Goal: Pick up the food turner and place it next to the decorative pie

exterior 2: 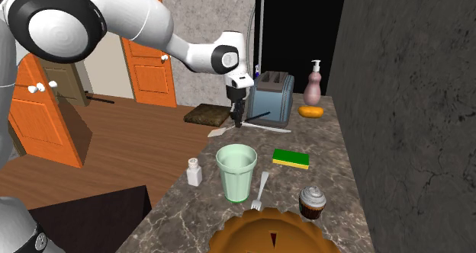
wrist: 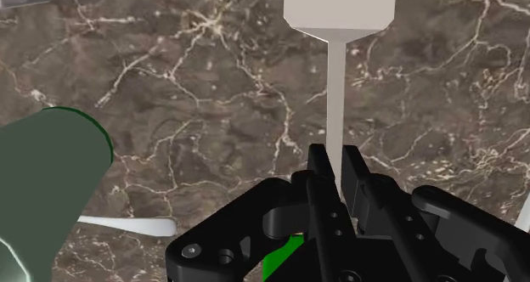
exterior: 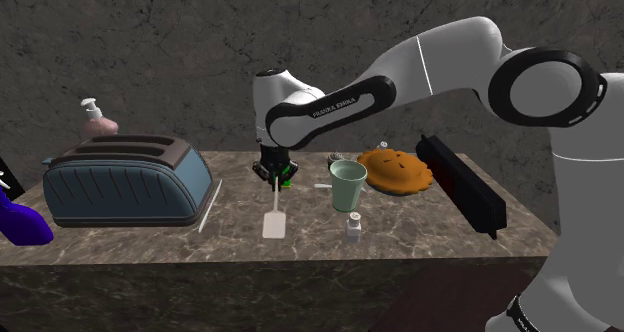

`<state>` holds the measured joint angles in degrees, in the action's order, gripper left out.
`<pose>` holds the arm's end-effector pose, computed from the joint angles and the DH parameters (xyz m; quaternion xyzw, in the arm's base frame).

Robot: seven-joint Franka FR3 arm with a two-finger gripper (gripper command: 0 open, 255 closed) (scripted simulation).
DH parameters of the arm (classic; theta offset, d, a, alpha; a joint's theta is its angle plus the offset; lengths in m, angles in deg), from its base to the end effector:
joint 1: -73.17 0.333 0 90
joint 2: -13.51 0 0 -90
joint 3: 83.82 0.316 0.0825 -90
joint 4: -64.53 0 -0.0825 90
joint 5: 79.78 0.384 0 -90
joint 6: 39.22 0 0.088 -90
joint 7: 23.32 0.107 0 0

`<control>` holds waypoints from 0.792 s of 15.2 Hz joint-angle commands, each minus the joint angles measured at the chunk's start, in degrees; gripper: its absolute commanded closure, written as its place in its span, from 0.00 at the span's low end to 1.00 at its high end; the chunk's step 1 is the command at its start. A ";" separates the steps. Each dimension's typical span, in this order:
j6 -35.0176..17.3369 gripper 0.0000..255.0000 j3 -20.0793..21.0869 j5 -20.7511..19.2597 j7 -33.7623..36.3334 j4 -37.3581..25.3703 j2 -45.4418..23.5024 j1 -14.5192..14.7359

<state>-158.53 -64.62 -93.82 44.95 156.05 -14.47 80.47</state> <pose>0.6298 0.2668 0.3638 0.9471 -0.3191 0.0317 0.0103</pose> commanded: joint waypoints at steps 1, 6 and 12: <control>1.26 1.00 0.17 0.34 -0.27 -0.54 0.74 -0.11; 4.47 1.00 0.47 0.97 -0.83 -2.61 1.97 -0.16; 2.57 1.00 0.92 3.35 -3.17 6.34 9.56 -3.21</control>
<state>-154.96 -63.79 -91.17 42.52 159.32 -7.14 78.22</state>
